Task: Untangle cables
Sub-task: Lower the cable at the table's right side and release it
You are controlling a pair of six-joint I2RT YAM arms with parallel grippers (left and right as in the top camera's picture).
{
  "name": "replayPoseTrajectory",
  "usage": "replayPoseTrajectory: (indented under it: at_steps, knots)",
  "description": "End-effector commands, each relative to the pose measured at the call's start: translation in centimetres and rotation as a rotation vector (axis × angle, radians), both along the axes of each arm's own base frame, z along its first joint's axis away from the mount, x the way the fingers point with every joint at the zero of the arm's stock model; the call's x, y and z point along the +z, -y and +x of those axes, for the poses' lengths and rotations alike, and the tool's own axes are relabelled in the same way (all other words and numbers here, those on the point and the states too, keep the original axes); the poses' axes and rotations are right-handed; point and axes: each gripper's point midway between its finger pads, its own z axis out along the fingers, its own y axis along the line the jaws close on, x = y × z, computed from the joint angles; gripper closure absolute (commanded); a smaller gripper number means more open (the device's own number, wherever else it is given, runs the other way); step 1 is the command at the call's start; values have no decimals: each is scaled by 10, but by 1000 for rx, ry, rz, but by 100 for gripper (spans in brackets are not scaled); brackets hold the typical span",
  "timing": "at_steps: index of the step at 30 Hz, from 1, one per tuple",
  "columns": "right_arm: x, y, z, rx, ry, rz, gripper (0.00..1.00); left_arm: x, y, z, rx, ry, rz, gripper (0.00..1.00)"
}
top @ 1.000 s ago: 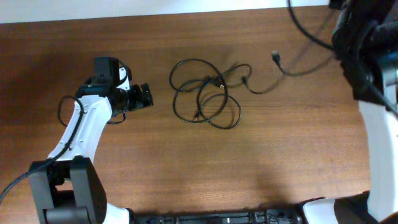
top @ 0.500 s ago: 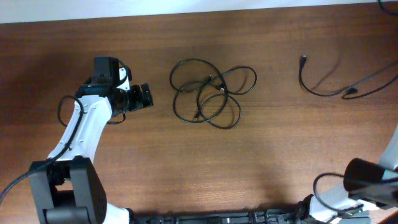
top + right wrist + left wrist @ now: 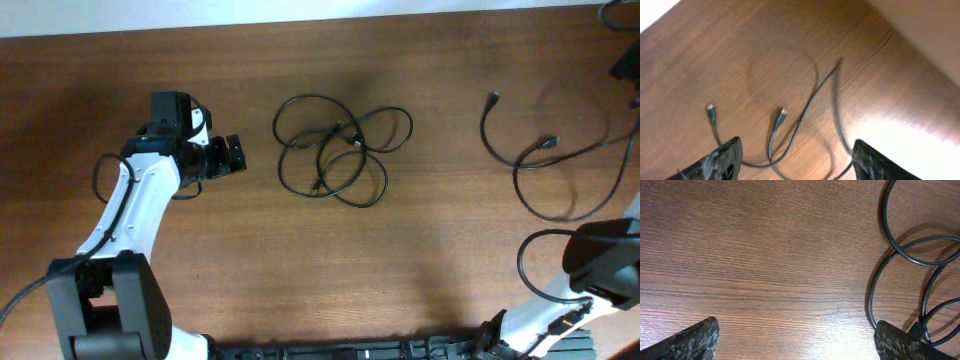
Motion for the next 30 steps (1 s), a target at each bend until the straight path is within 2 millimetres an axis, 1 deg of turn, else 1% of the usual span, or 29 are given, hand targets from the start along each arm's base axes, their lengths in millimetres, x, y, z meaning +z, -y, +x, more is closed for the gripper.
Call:
replayPoseTrajectory:
  at_steps: [1, 4, 8, 11, 13, 14, 16, 20, 23, 25, 27, 29, 30]
  knots:
    - [-6, -19, 8, 51, 27, 102, 29, -2, -1, 1, 12, -9, 0, 1]
    - [-9, -40, 11, 103, 44, 203, 27, -2, -1, 1, 12, -9, 0, 1]
    - [-13, -51, 8, 123, 35, 262, 25, -2, 0, 0, 10, -9, 0, 1]
    - [-16, -60, 5, 139, 8, 275, 23, -2, 0, 1, 8, -8, 0, 1]
    - [-17, -69, 6, 189, -14, 268, 22, -2, 0, 1, 8, -8, 0, 1]
    - [-18, -77, 7, 240, -32, 258, 21, -2, 0, 1, 8, -8, 0, 1]
    - [-20, -85, 6, 277, -65, 238, 21, -2, 0, 1, 8, -8, 0, 1]
    - [-21, -92, 6, 289, -95, 213, 22, -3, 0, 0, 8, -9, 0, 1]
    - [-22, -92, 5, 287, -99, 211, 23, -3, 0, 0, 8, -10, 0, 1]
    - [-21, -76, 0, 247, -132, 135, 30, -3, 0, 0, 8, -11, 0, 1]
    - [-19, -64, -1, 218, -147, 75, 39, -3, 0, 0, 8, -11, 0, 1]
    - [-16, -48, -2, 179, -150, 13, 60, -3, 0, 0, 8, -12, 0, 1]
    - [-15, -40, 0, 162, -138, 1, 69, -3, 0, 0, 8, -12, 0, 1]
